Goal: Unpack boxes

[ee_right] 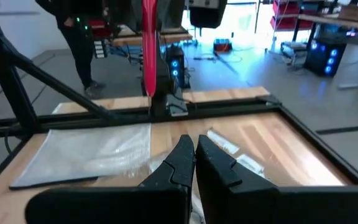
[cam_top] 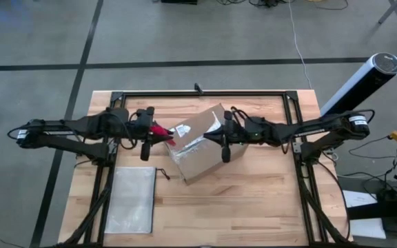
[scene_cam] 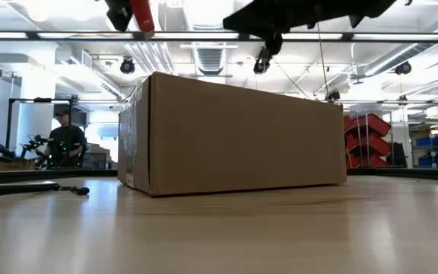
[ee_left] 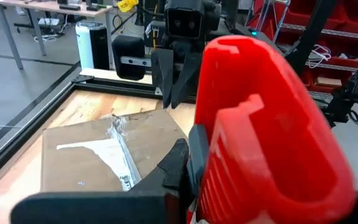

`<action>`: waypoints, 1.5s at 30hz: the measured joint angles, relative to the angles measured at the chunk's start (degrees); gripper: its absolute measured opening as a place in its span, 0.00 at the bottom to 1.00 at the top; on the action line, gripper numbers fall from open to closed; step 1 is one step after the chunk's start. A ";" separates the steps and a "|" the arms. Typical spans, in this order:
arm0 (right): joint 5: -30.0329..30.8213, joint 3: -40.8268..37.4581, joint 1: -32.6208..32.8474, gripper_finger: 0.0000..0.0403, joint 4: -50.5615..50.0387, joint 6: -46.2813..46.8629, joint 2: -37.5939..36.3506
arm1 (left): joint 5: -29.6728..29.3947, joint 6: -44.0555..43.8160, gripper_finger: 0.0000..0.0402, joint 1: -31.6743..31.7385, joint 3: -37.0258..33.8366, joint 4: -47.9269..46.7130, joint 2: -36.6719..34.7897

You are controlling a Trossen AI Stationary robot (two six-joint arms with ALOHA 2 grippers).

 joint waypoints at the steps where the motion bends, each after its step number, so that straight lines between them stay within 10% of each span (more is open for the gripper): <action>1: 0.01 0.00 0.00 0.00 0.12 -0.06 -0.06 | 0.00 0.09 0.08 0.00 0.00 -0.01 0.01; 45: 0.13 0.05 -0.02 0.00 5.20 -4.53 -0.57 | 2.74 2.22 0.08 0.01 1.13 2.70 7.11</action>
